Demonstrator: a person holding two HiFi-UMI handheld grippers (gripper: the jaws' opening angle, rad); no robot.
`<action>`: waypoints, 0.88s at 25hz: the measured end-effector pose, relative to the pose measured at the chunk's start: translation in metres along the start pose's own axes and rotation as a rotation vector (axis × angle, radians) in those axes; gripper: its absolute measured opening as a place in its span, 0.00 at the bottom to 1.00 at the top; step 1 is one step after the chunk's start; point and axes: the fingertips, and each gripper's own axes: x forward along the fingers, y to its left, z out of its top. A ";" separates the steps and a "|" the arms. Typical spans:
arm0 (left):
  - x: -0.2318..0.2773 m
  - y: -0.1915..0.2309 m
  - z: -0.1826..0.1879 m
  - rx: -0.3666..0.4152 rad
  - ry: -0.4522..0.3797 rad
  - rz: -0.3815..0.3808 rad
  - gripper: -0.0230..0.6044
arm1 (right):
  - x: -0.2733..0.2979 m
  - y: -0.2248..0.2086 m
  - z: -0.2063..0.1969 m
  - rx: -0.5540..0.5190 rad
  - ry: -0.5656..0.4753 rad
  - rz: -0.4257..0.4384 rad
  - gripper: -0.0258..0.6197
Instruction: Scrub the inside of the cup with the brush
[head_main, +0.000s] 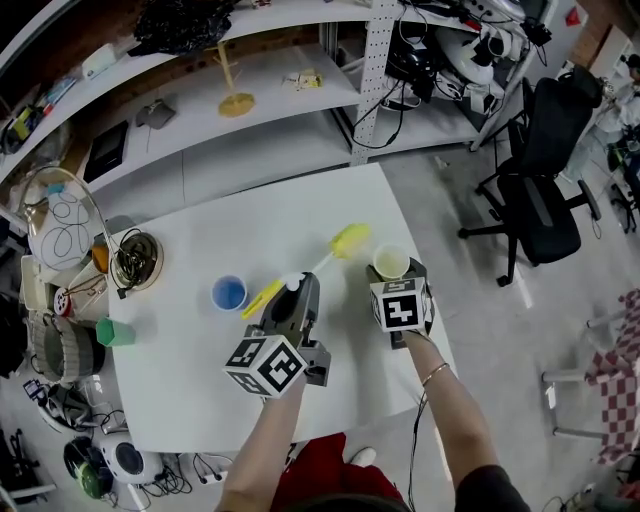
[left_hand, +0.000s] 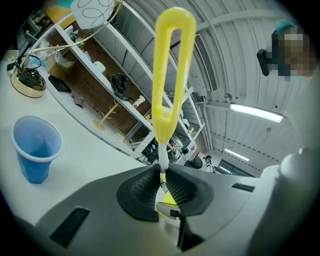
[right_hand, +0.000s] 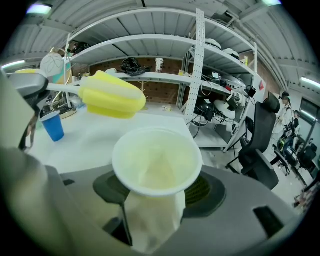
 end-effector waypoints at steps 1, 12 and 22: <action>0.001 0.001 0.000 0.001 0.000 -0.002 0.10 | 0.002 0.000 0.001 0.007 -0.003 -0.002 0.49; 0.008 0.003 -0.004 -0.006 0.020 -0.022 0.10 | 0.010 0.000 0.005 0.052 -0.035 0.019 0.49; 0.011 -0.006 -0.005 0.005 0.018 -0.030 0.10 | 0.005 -0.004 -0.001 0.053 -0.017 0.015 0.51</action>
